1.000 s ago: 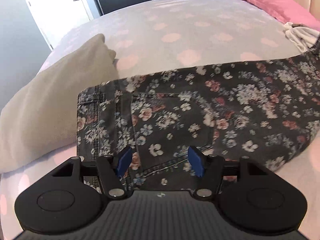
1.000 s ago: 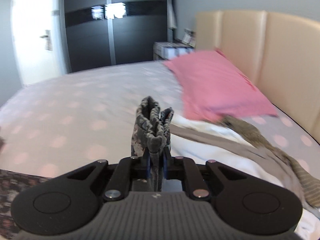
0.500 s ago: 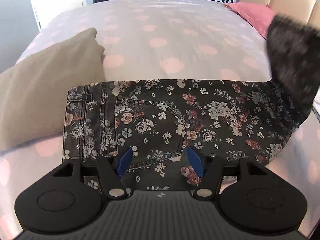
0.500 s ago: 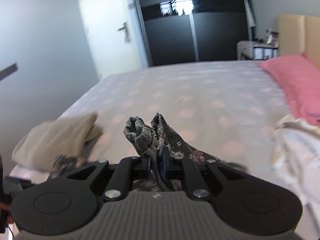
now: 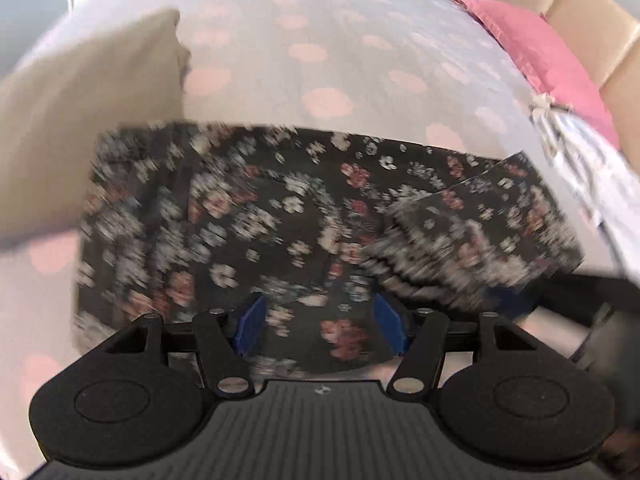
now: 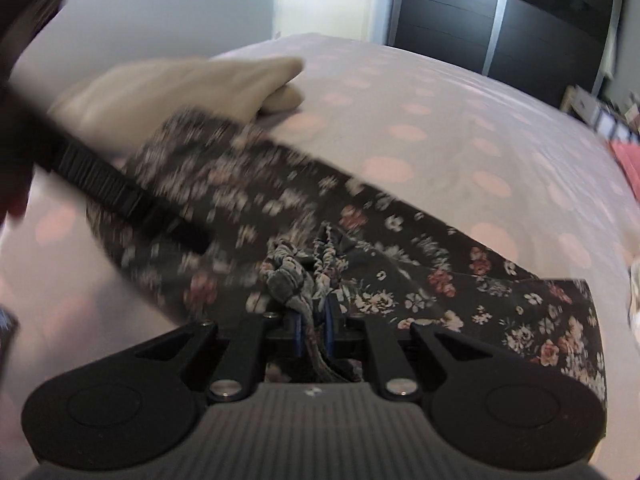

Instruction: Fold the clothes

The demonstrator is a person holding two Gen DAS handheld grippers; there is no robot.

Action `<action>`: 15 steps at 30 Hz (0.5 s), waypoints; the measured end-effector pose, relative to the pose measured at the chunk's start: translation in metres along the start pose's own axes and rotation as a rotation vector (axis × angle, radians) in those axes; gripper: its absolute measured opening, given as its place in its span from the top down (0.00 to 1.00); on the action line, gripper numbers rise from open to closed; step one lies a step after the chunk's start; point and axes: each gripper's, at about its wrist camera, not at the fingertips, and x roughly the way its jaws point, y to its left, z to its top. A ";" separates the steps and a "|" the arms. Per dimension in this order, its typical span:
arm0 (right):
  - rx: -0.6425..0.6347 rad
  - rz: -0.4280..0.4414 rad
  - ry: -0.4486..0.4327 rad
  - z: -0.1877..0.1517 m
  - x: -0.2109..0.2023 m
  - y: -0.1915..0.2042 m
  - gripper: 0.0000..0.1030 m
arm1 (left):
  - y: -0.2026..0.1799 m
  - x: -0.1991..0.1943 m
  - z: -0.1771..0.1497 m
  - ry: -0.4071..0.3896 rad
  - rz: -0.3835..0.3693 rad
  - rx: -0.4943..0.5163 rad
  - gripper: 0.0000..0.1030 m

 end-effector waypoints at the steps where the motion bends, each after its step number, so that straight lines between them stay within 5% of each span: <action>1: -0.053 0.003 0.011 -0.005 0.002 0.007 0.86 | -0.001 0.003 0.001 0.008 -0.010 -0.011 0.43; 4: -0.192 0.017 0.026 -0.017 0.003 0.022 0.69 | -0.005 0.008 0.002 0.021 -0.021 -0.019 0.43; 6: -0.225 0.048 0.026 -0.020 -0.010 0.020 0.67 | -0.007 0.011 0.002 0.028 -0.035 -0.033 0.50; 15: -0.043 0.084 -0.025 -0.010 -0.037 -0.022 0.67 | -0.015 0.028 -0.006 0.054 -0.070 -0.057 0.60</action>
